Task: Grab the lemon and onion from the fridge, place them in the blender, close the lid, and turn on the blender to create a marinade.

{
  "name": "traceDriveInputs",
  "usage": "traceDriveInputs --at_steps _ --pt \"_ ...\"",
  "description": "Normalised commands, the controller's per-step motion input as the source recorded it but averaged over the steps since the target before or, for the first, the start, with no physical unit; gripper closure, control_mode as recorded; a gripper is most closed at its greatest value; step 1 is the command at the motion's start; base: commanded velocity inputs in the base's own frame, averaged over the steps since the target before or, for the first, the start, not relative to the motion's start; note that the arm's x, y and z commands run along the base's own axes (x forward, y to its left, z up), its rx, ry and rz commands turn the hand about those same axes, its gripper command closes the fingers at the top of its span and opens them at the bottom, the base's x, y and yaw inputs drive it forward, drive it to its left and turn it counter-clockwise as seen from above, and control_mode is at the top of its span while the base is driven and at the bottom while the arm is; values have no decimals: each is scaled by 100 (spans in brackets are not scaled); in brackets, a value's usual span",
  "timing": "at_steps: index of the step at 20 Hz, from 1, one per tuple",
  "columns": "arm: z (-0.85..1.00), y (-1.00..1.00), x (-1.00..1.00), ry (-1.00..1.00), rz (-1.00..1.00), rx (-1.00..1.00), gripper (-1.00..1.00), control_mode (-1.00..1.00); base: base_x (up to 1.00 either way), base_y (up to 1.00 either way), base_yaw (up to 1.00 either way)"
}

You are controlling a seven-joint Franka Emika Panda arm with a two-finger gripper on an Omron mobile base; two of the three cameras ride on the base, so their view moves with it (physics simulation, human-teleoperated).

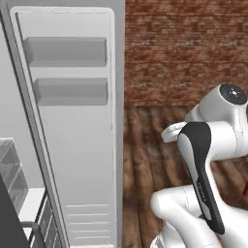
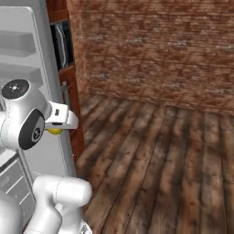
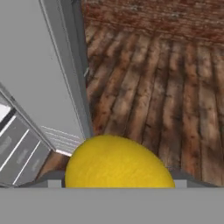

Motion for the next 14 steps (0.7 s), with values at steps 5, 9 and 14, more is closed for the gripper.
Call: traceDriveInputs --at_steps 5,9,14 --pt "0 0 0 0 0 0 100 100 -26 0 -72" --pt "0 0 0 0 0 0 100 100 -12 -1 -73" --pt "0 0 0 0 0 0 100 100 4 0 -62"
